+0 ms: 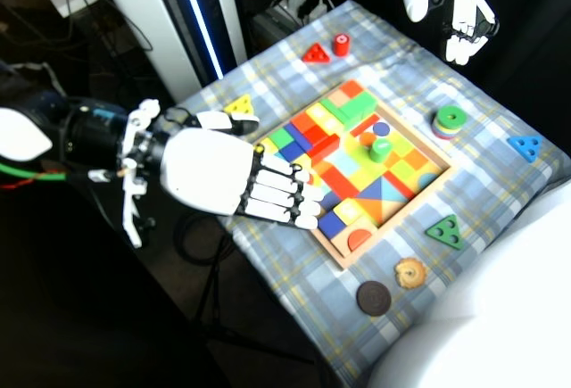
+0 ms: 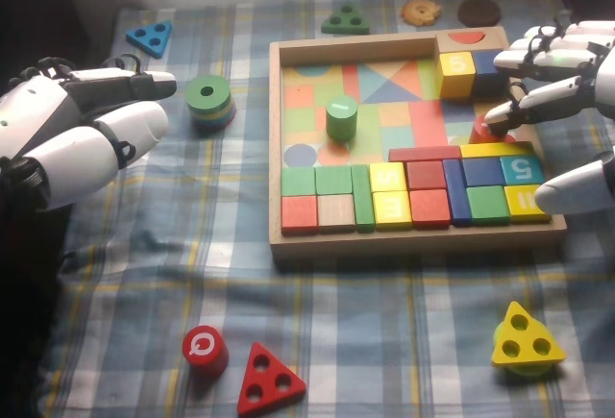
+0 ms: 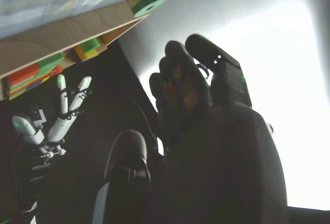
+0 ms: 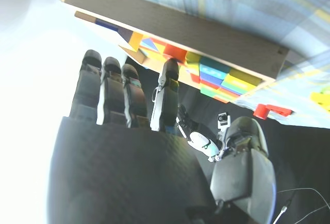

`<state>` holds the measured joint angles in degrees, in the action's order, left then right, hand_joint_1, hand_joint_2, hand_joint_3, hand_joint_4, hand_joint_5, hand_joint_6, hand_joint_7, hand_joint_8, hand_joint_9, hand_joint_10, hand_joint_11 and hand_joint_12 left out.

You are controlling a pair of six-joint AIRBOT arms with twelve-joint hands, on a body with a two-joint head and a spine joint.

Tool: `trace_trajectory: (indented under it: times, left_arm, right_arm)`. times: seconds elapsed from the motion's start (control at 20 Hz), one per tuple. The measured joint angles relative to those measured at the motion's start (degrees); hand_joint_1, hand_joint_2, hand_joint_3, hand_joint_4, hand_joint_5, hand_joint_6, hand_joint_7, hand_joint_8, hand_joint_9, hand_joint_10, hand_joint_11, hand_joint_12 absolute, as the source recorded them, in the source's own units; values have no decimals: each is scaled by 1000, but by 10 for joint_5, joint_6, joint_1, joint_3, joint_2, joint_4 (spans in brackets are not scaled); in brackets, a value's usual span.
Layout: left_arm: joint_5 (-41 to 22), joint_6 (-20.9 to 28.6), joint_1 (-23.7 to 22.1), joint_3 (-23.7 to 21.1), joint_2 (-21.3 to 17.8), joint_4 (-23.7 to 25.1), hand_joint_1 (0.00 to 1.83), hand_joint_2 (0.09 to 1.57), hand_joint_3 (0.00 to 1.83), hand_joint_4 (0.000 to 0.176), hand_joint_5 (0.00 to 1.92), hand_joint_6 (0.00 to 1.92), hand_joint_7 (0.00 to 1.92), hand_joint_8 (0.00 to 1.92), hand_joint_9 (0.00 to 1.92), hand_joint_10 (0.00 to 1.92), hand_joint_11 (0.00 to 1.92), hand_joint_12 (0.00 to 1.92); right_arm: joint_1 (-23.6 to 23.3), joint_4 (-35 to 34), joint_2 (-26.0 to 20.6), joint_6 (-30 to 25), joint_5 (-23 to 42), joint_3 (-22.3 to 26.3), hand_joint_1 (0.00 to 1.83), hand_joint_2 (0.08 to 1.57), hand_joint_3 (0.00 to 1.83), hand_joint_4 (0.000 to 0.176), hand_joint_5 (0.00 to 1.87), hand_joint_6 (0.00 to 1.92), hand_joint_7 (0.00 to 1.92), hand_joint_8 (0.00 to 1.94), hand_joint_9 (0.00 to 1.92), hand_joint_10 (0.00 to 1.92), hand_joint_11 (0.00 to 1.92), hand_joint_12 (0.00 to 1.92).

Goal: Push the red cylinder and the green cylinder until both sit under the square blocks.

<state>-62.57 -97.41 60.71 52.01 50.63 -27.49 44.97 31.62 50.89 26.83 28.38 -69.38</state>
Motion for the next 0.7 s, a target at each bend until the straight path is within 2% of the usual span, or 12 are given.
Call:
trace_trajectory:
  times: [0.05, 0.1, 0.15, 0.2, 0.3, 0.5, 0.55, 0.6, 0.7]
  left_arm:
    - [0, 0, 0, 0, 0, 0, 0, 1557, 6, 0, 586, 4, 543, 5, 548, 7, 0, 1265]
    - [0, 0, 0, 0, 0, 0, 0, 1561, 5, 0, 588, 3, 545, 4, 555, 9, 0, 1282]
    - [0, 0, 0, 0, 0, -1, 0, 1560, 4, 0, 584, 1, 546, 3, 552, 7, 0, 1283]
    - [0, 0, 0, 0, 0, 0, 0, 1564, 6, 0, 589, 3, 544, 2, 557, 9, 0, 1282]
    - [0, 0, 0, 0, 0, 0, 0, 1570, 4, 0, 583, 1, 539, 4, 549, 5, 0, 1252]
    - [0, 0, 0, 0, 0, -2, 0, 1559, 0, 0, 579, 0, 541, 1, 546, 4, 0, 1257]
    - [0, 0, 2, 0, 0, -2, 0, 1555, 0, 0, 577, 0, 537, 0, 550, 5, 0, 1260]
    - [1, 0, 2, 0, 0, -2, 0, 1556, 0, 0, 578, 0, 538, 1, 552, 5, 0, 1272]
    - [0, 0, 2, 0, 0, -3, 0, 1552, 0, 0, 572, 0, 528, 0, 531, 0, 0, 1272]
  right_arm:
    - [2, 0, -4, 0, 0, 0, 0, 938, 0, 163, 423, 7, 14, 1, 0, 0, 0, 0]
    - [2, 0, -7, 0, -2, 1, 0, 941, 0, 161, 427, 7, 16, 1, 0, 0, 0, 0]
    - [3, 0, -10, 0, -5, 1, 0, 949, 0, 148, 429, 7, 20, 2, 0, 0, 0, 0]
    - [3, 0, -14, 0, -7, 1, 0, 947, 0, 151, 426, 5, 25, 4, 0, 0, 0, 0]
    - [3, 0, -14, 0, -8, 1, 0, 959, 3, 173, 427, 4, 23, 2, 0, 0, 0, 0]
    - [3, -1, -15, 0, -9, 1, 0, 977, 10, 175, 449, 10, 20, 2, 0, 0, 0, 0]
    - [2, -1, -16, 0, -9, 2, 0, 995, 17, 120, 464, 15, 32, 7, 0, 0, 0, 0]
    - [2, -3, -17, 2, -10, 3, 0, 990, 13, 114, 457, 10, 35, 8, 0, 0, 0, 0]
    - [2, -18, -24, 17, -9, 10, 0, 992, 12, 136, 442, 5, 30, 4, 0, 0, 0, 0]
